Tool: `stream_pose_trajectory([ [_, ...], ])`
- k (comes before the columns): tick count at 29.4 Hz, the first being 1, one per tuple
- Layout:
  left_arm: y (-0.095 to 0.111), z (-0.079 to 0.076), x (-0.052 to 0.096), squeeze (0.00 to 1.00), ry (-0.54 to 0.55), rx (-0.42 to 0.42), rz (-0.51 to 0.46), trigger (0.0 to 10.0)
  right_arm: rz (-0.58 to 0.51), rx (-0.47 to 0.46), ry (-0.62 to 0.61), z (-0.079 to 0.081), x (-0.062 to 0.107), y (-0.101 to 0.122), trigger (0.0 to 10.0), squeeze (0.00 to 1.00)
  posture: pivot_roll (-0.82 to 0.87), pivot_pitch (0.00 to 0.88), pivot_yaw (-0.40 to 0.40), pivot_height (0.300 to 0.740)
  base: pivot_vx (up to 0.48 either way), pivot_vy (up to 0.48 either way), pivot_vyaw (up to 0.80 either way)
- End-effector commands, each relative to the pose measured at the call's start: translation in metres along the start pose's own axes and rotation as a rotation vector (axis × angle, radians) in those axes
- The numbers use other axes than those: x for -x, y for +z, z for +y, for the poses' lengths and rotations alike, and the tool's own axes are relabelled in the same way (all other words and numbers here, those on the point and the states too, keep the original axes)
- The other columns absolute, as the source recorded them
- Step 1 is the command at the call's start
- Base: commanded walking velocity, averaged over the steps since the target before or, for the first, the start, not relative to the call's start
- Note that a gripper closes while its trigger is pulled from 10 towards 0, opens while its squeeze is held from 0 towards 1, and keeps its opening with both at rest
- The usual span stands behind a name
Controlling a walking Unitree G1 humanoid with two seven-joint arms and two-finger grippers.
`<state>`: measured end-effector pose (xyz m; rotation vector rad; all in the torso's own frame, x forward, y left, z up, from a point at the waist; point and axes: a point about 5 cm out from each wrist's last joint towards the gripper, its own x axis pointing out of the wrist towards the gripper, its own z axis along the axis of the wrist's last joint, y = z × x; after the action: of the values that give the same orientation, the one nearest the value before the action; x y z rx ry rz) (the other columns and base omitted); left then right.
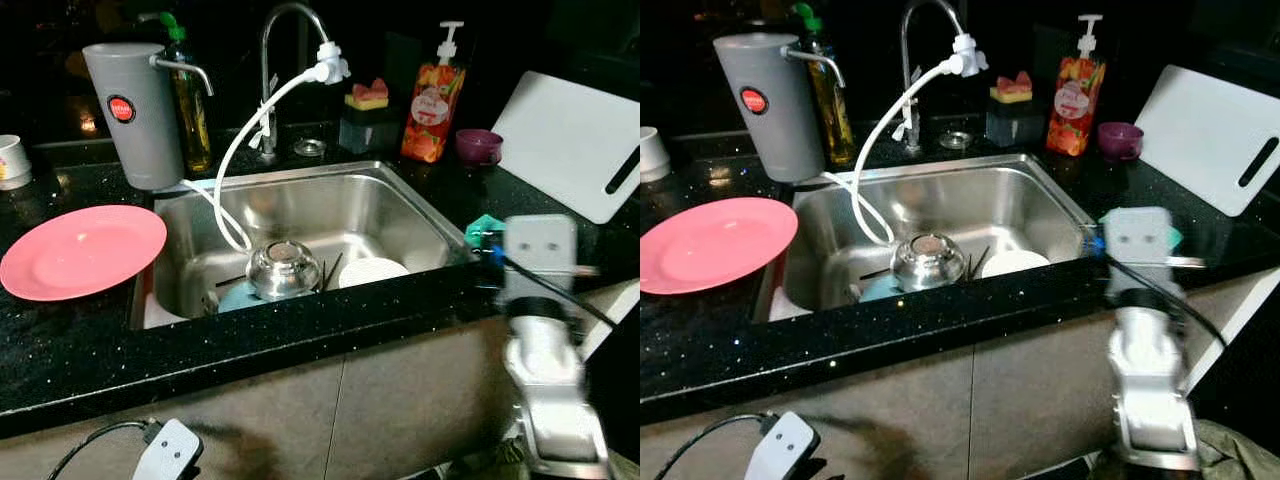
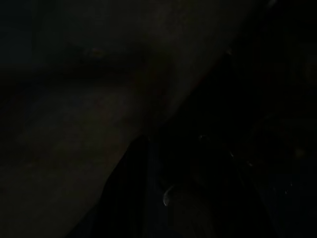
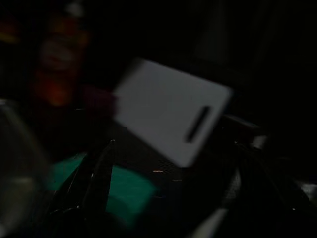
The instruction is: Kitchen organization
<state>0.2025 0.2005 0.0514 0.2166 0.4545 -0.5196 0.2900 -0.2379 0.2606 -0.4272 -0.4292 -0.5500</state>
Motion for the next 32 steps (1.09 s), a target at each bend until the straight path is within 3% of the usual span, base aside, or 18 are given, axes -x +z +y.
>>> stream_pose_trajectory([
  [1, -0.003, -0.002, 0.005, 0.00, -0.008, -0.007, 0.025, 10.0, 0.033, 0.081, -0.072, -0.019, 0.004, -0.009, 10.0, 0.00, 0.05, 0.157, -0.027, 0.740, 0.000, 0.000, 0.00],
  [4, -0.002, -0.002, 0.006, 0.00, -0.010, -0.006, 0.028, 10.0, 0.053, 0.123, -0.093, -0.028, 0.006, -0.015, 10.0, 0.00, 0.05, 0.157, -0.027, 0.740, 0.000, 0.000, 0.00],
  [8, -0.001, -0.003, 0.008, 0.00, -0.014, -0.004, 0.032, 10.0, 0.246, 0.210, -0.116, -0.046, 0.028, -0.060, 10.0, 0.00, 0.04, 0.162, -0.027, 0.740, 0.000, 0.000, 0.00],
  [10, -0.001, -0.003, 0.008, 0.00, -0.015, -0.004, 0.033, 10.0, 0.276, 0.215, -0.122, -0.048, 0.031, -0.066, 10.0, 0.00, 0.04, 0.162, -0.027, 0.740, 0.000, 0.000, 0.00],
  [14, 0.000, -0.004, 0.006, 0.00, -0.016, -0.002, 0.037, 10.0, 0.413, 0.249, -0.112, -0.052, 0.055, -0.099, 10.0, 0.00, 0.04, 0.162, -0.027, 0.740, 0.000, 0.000, 0.00],
  [18, 0.000, -0.004, 0.005, 0.00, -0.009, -0.003, 0.041, 10.0, 0.475, 0.278, -0.070, -0.049, 0.070, -0.117, 10.0, 0.00, 0.04, 0.162, -0.027, 0.740, 0.000, 0.000, 0.00],
  [23, -0.001, -0.003, 0.000, 0.00, 0.053, 0.003, 0.032, 10.0, 0.610, 0.292, 0.068, -0.034, 0.103, -0.151, 10.0, 0.00, 0.03, 0.162, -0.027, 0.740, 0.000, 0.000, 0.00],
  [29, -0.002, -0.003, -0.003, 0.00, 0.081, 0.009, 0.033, 10.0, 0.647, 0.279, 0.122, -0.029, 0.114, -0.161, 10.0, 0.00, 0.03, 0.162, -0.027, 0.740, 0.000, 0.000, 0.00],
  [32, -0.006, -0.002, -0.008, 0.00, 0.108, 0.015, 0.043, 10.0, 0.720, 0.268, 0.246, -0.016, 0.135, -0.176, 10.0, 0.00, 0.03, 0.161, -0.030, 0.740, 0.000, 0.000, 0.00],
])
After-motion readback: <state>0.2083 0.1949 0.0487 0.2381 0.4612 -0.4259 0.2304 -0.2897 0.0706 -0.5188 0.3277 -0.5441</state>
